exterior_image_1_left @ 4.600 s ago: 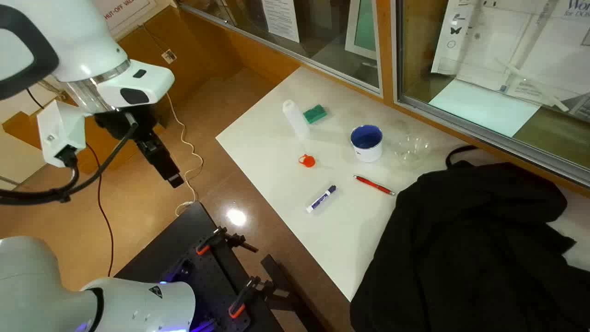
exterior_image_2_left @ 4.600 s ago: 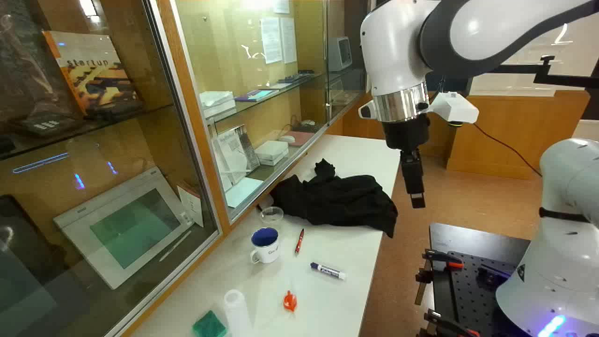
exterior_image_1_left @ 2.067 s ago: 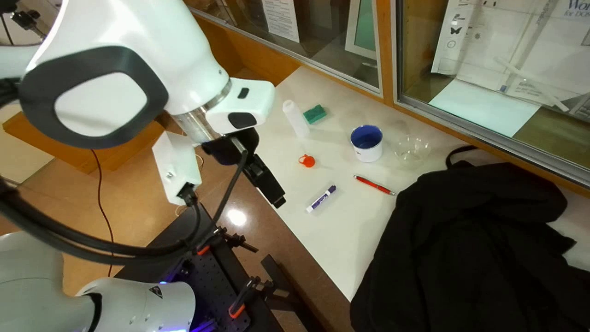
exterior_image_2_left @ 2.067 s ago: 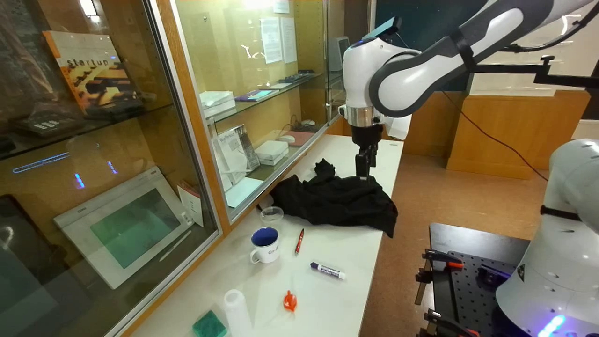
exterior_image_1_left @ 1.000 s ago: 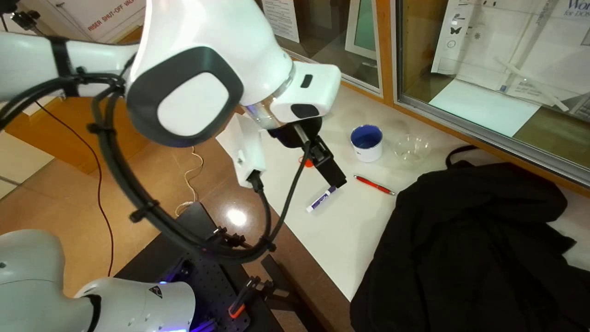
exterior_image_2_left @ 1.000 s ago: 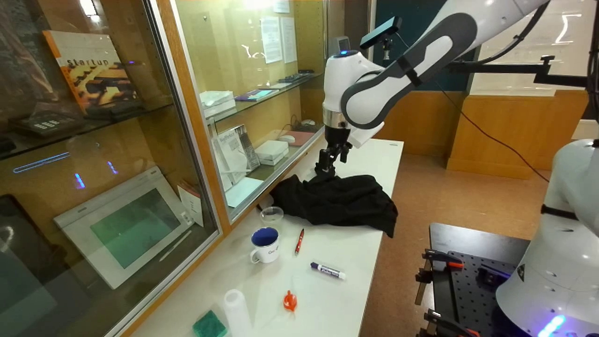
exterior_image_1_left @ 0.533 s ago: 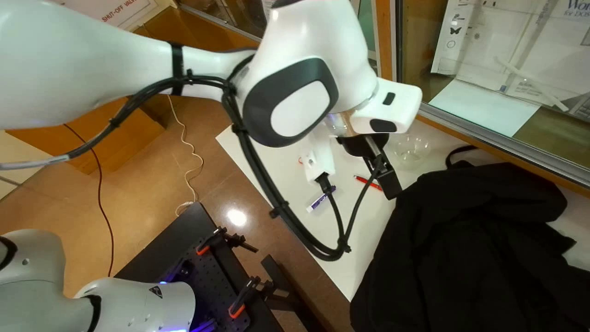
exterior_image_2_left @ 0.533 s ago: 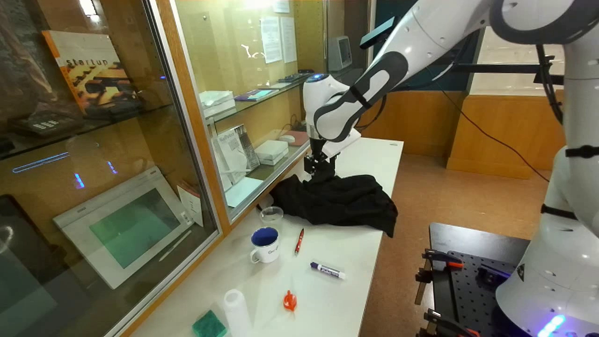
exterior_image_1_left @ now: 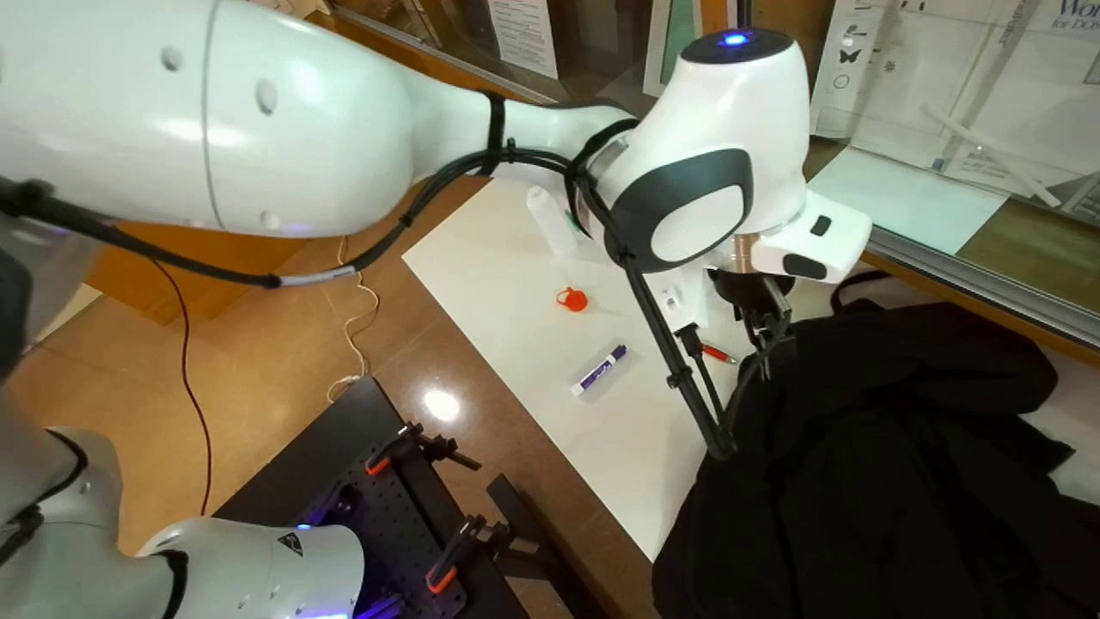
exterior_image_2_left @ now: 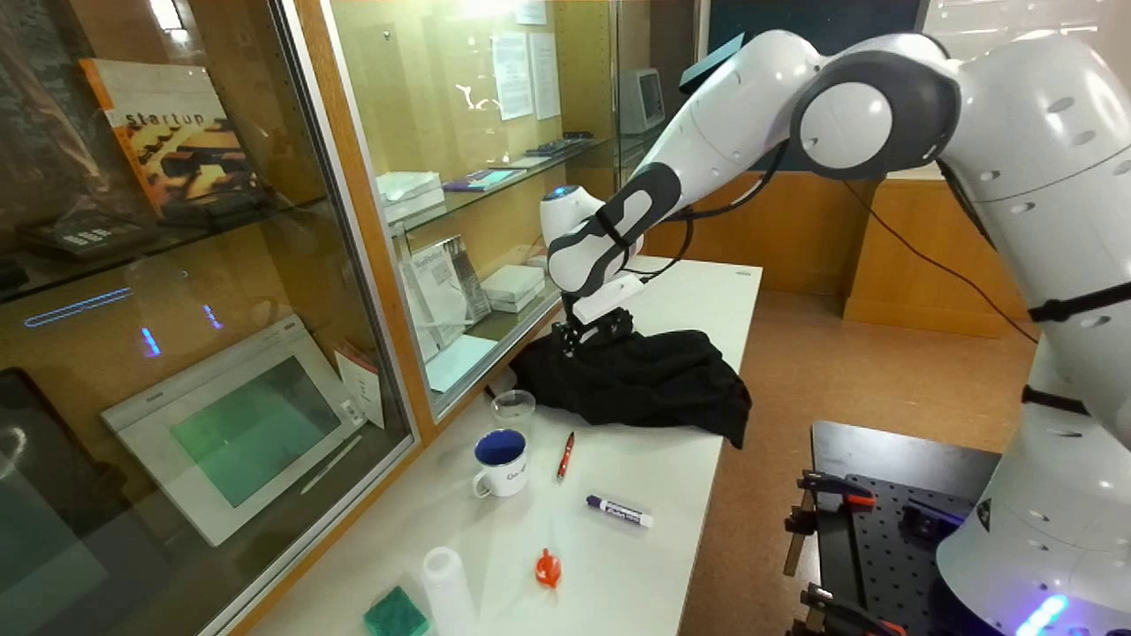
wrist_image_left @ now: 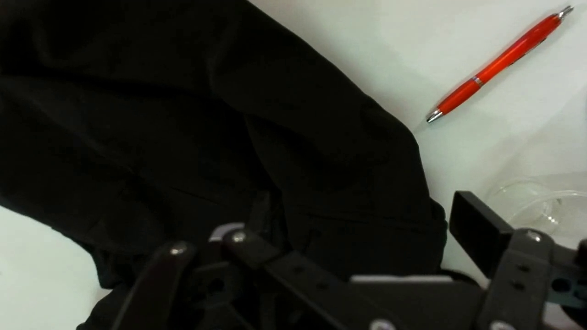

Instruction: Move the cloth to the right

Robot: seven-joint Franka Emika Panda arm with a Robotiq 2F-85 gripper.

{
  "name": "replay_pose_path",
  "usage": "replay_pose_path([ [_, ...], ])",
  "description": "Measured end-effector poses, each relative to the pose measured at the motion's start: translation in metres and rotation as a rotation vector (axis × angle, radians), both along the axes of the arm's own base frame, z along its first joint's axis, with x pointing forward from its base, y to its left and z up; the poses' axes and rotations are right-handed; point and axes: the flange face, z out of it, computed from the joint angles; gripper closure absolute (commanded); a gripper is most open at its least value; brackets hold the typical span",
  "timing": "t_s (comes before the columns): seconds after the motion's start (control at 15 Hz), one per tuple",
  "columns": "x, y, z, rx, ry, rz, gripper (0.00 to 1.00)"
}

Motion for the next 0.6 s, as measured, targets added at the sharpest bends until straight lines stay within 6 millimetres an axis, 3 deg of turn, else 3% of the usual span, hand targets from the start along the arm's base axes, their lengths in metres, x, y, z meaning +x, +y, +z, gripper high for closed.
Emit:
replay_pose_path([
  [0.47,0.030,-0.011,-0.056,-0.013,0.065,-0.065,0.00],
  [0.6,0.033,-0.011,-0.064,-0.045,0.080,-0.094,0.00],
])
